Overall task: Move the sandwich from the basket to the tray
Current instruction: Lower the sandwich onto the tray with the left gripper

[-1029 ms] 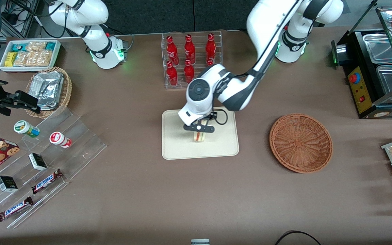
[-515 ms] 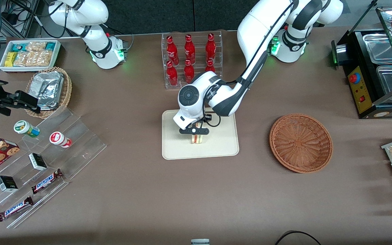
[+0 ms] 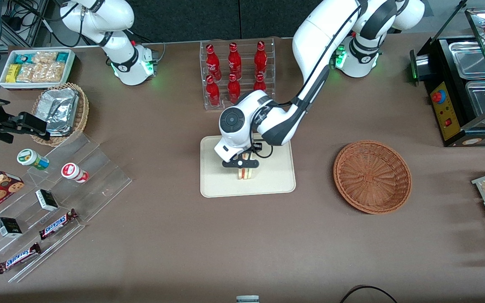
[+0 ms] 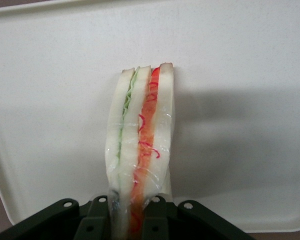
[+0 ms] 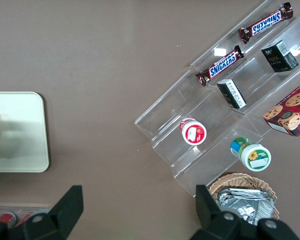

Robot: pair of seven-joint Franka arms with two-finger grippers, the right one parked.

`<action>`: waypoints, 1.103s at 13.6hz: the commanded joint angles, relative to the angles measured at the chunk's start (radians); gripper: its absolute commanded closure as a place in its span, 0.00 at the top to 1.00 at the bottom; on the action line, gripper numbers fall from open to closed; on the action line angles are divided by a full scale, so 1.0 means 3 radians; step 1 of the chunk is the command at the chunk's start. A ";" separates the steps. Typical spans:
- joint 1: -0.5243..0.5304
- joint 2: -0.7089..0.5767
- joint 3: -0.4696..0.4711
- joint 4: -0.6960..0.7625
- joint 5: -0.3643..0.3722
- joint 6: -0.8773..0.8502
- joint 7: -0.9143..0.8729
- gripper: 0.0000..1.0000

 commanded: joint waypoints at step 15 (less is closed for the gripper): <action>-0.0048 -0.0071 0.0059 0.0330 0.0035 -0.0428 -0.0142 1.00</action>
